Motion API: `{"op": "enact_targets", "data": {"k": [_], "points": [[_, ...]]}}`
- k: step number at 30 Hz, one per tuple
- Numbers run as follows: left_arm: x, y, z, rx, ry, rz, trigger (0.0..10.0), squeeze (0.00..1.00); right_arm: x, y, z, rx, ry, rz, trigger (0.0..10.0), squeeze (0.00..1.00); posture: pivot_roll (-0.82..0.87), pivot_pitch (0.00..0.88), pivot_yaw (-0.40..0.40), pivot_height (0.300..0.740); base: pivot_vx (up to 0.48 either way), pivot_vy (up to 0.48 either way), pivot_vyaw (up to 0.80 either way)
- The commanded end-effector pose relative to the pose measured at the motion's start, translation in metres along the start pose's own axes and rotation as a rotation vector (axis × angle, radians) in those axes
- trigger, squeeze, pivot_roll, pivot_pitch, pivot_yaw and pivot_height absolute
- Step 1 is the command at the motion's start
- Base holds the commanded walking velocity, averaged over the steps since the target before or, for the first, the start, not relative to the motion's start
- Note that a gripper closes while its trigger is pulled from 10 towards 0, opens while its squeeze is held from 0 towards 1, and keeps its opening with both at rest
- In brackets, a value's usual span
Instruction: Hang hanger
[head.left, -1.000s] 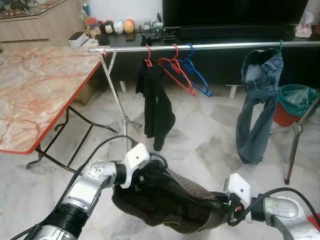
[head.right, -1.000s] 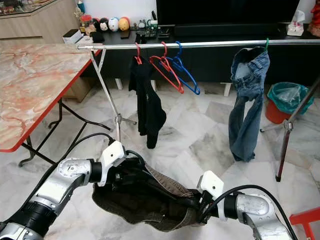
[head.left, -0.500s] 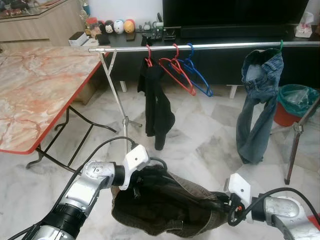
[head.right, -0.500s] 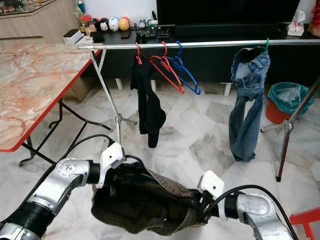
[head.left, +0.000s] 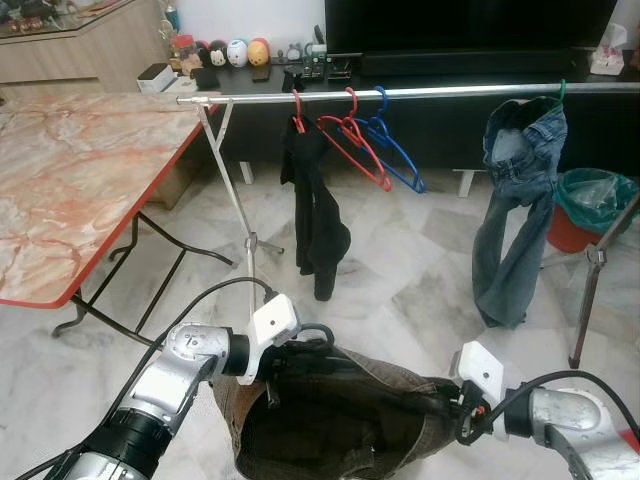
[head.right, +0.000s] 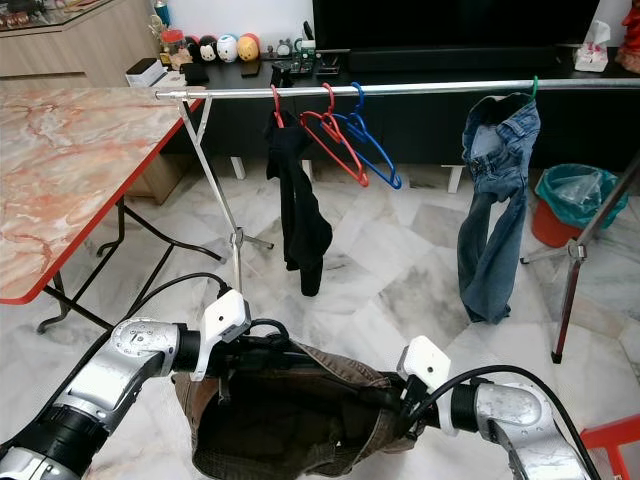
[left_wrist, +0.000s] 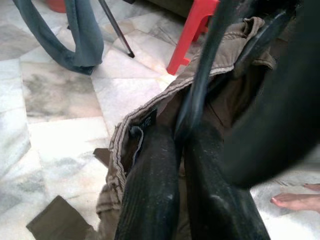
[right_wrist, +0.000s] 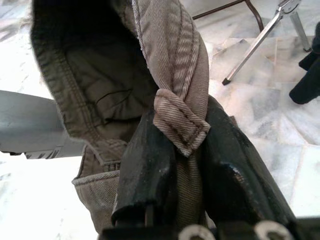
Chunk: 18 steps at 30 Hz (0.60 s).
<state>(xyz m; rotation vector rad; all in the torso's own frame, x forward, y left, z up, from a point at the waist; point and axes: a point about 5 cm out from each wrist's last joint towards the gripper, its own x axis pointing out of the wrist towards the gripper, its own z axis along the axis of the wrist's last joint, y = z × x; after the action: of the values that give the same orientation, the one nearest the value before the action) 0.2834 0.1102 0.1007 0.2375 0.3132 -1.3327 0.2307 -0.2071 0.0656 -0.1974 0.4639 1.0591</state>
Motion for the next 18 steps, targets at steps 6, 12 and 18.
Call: {"op": "enact_targets", "data": {"k": [6, 12, 18], "points": [[0.0039, -0.0025, 0.0000, -0.010, -0.011, 0.001, 0.0, 0.00, 0.0104, 0.0012, 0.0219, -0.058, -0.104, 0.039, 10.0, 0.00, 0.06, 0.046, 0.107, 0.740, 0.000, 0.000, 0.00], [0.0036, -0.0014, -0.0001, -0.007, -0.010, 0.012, 0.0, 0.00, 0.0114, 0.0024, 0.0221, -0.046, -0.113, 0.052, 10.0, 1.00, 0.07, 0.046, 0.107, 0.740, 0.000, 0.000, 0.00], [0.0035, -0.0009, -0.0001, -0.003, -0.012, 0.016, 0.0, 0.00, 0.0122, 0.0032, 0.0218, -0.044, -0.113, 0.065, 10.0, 1.00, 0.07, 0.047, 0.106, 0.740, 0.000, 0.000, 0.00]]}}
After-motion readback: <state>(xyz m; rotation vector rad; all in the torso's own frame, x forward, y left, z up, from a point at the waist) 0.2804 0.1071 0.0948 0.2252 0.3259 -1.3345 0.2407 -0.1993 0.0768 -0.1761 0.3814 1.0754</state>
